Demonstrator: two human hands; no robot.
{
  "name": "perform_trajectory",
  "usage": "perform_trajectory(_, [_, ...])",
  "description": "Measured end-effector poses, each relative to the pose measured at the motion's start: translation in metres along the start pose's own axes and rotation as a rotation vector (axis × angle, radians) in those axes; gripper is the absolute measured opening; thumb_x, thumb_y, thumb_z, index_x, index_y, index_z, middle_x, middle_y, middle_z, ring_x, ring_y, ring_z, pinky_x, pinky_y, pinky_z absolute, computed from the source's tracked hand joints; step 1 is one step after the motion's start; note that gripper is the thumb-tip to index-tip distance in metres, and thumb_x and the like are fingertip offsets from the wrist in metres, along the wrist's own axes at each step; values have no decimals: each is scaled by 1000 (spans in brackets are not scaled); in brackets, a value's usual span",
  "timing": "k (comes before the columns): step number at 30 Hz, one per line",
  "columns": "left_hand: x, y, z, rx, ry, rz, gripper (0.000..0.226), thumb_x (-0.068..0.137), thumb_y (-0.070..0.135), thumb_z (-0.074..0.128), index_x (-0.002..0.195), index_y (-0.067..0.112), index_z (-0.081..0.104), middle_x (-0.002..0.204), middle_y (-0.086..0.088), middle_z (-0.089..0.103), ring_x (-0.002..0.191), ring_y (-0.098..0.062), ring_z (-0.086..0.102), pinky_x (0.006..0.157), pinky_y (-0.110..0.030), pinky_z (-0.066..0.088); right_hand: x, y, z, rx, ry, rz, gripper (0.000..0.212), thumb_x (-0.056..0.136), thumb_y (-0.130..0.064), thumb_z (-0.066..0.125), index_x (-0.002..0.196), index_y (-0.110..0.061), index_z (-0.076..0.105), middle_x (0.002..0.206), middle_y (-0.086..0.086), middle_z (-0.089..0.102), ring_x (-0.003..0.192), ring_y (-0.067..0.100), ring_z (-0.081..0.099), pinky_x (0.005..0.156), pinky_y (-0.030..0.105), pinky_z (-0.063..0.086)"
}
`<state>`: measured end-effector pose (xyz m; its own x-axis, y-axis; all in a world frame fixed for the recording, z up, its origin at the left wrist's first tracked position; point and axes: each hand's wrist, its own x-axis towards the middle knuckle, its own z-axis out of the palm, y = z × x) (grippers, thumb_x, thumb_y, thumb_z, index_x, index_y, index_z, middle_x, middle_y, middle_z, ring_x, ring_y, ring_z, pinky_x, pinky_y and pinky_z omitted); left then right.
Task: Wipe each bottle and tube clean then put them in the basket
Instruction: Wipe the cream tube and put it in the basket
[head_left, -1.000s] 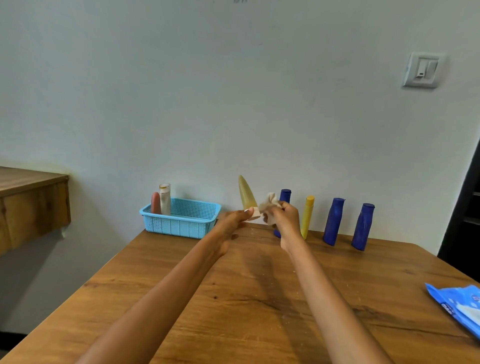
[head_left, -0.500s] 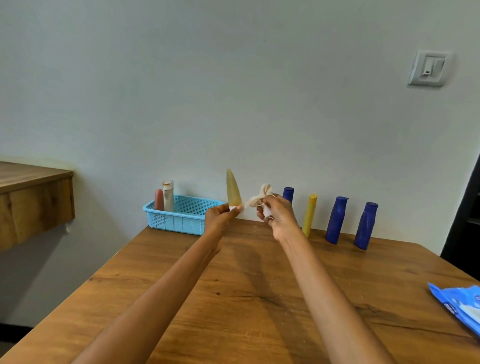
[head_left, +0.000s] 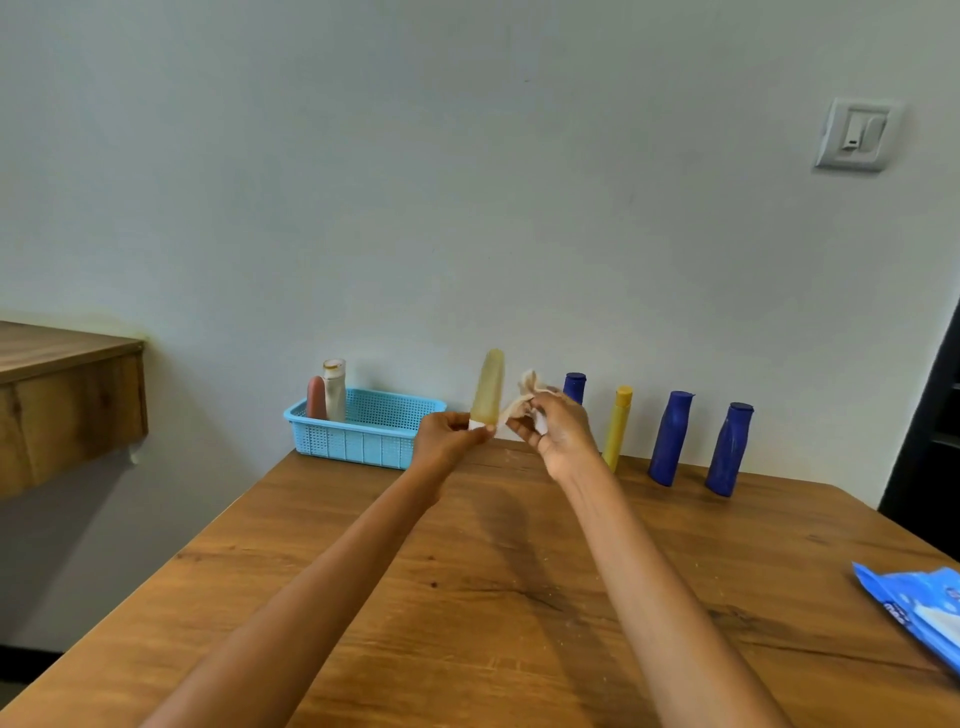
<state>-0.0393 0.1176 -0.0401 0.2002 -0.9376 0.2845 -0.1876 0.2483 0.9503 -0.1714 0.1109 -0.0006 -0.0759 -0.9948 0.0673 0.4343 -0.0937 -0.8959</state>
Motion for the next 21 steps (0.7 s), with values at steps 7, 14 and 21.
perform_trajectory(7, [-2,5,7,484,118,255,36,76,23,72,110,12,66,104,-5,63,92,-19,59,74,-29,45,10,-1,-17,-496,297,-461,25,91,-8,53,110,-14,68,108,3,69,93,21,64,71,31,55])
perform_trajectory(14, [-4,9,8,404,178,437,32,77,19,73,107,9,68,95,-5,61,78,-15,55,65,-22,39,-8,17,6,-1009,136,-582,26,91,-6,53,110,-10,70,113,5,67,92,13,61,65,2,37])
perform_trajectory(21, [-1,5,5,397,170,501,41,76,11,74,114,9,58,101,-3,59,84,-16,56,71,-30,48,-10,7,10,-884,74,-553,19,89,-13,59,101,-7,71,100,4,69,87,11,61,62,11,46])
